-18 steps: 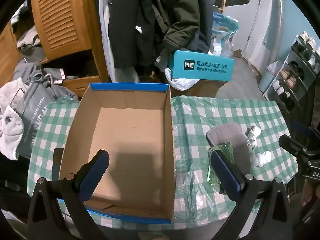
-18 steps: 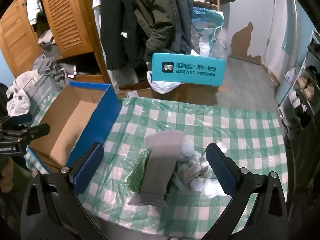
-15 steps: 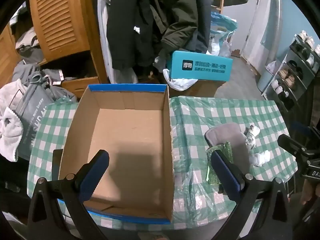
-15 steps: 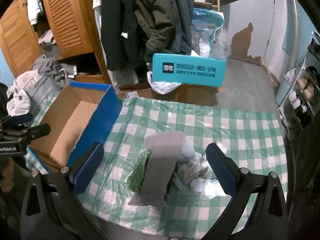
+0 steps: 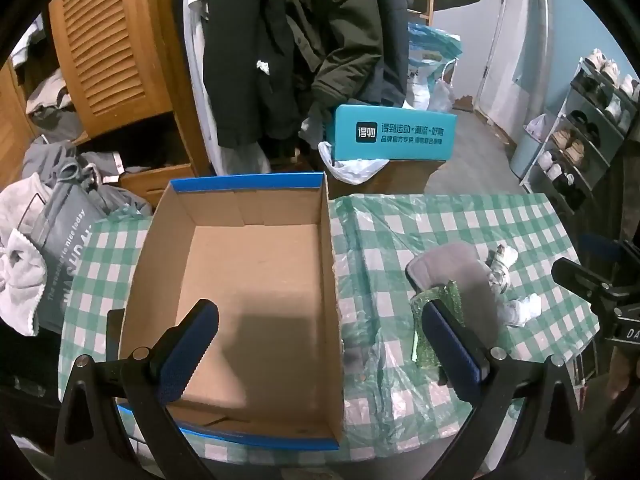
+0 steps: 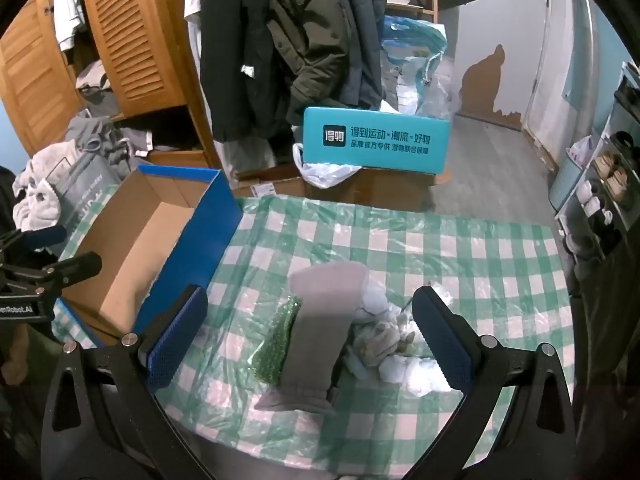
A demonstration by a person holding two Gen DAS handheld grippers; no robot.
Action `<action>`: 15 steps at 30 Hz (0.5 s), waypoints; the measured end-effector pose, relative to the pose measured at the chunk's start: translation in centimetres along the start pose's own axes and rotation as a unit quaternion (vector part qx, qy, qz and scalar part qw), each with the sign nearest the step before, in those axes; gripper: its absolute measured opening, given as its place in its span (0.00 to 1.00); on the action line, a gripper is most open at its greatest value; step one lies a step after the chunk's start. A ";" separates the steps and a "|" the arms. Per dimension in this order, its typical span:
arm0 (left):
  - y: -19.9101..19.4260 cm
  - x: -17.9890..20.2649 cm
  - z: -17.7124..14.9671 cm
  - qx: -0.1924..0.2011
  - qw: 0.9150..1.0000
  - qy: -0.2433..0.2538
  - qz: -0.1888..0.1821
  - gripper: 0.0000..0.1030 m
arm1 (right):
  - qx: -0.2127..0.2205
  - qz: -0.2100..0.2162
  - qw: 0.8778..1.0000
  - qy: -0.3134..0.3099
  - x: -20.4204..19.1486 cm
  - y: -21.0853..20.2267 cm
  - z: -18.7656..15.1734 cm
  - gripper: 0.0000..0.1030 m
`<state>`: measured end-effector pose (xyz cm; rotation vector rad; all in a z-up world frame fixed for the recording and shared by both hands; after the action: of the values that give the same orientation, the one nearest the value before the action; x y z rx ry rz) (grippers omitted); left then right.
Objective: Organize soft objects
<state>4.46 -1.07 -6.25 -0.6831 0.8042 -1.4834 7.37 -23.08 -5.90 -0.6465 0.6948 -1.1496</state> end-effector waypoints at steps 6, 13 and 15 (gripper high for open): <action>0.0 0.0 -0.1 0.001 1.000 -0.006 -0.004 1.00 | 0.000 0.000 1.000 0.000 0.0 0.0 0.0 0.98; 0.1 0.0 -0.2 0.001 1.000 -0.010 -0.008 1.00 | 0.000 0.000 1.000 0.000 0.0 0.0 0.0 0.98; 0.1 0.0 -0.2 0.000 1.000 -0.012 -0.009 1.00 | -0.001 0.000 1.000 0.000 0.0 0.0 -0.1 0.98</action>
<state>4.40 -1.08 -6.45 -0.7085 0.7823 -1.4882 7.36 -23.06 -5.96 -0.6475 0.6957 -1.1494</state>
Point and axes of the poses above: each gripper's, at about its wrist camera, not at the fingertips, and y roughly the way its jaws point, x to its right, z to its top, the point moved 8 cm from there along y, roughly the way its jaws point, and after that the axes turned 7 degrees about y, right-handed, at the moved point
